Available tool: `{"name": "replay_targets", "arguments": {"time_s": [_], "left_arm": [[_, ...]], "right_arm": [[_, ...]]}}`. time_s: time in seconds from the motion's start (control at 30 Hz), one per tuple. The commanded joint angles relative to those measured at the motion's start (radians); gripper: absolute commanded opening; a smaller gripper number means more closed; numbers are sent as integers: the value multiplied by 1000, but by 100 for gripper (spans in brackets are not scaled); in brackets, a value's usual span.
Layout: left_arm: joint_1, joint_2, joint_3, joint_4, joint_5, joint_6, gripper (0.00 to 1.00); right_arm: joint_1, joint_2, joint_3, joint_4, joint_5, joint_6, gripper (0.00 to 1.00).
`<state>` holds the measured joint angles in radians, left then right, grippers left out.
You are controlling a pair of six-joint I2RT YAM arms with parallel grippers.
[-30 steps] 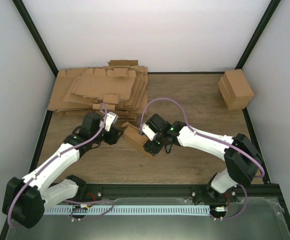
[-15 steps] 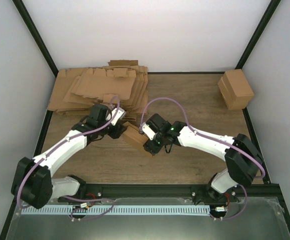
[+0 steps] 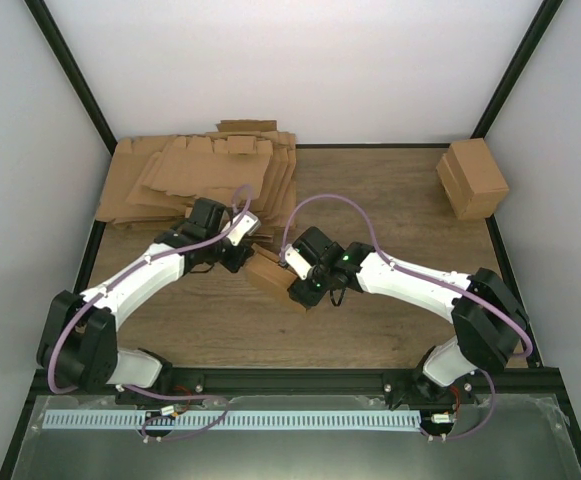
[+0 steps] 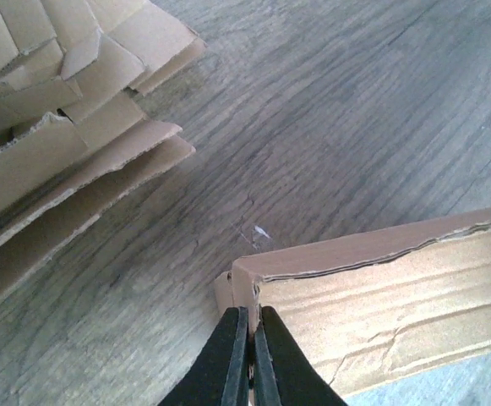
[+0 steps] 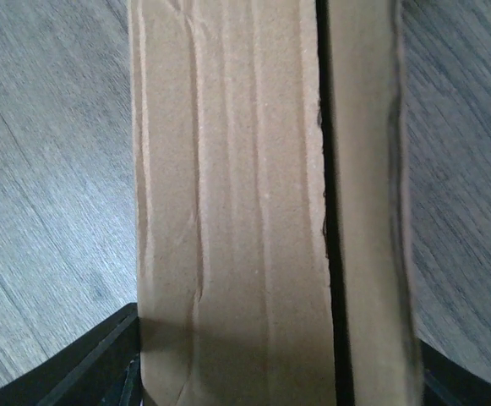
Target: Fold the paper box
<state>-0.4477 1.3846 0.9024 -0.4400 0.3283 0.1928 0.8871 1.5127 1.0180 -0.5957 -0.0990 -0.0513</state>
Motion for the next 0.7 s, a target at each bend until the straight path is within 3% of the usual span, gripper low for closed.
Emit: {"name": "replay_targets", "arguments": {"time_s": [0.0, 0.3, 0.67], "left_arm": [[-2, -36, 27, -61, 39, -31, 4], [-3, -70, 3, -54, 72, -186, 4], [-7, -94, -109, 24, 29, -193, 4]], "right_arm": [[1, -23, 42, 26, 18, 8, 65], [3, -22, 36, 28, 22, 14, 65], [3, -38, 30, 32, 37, 27, 65]]}}
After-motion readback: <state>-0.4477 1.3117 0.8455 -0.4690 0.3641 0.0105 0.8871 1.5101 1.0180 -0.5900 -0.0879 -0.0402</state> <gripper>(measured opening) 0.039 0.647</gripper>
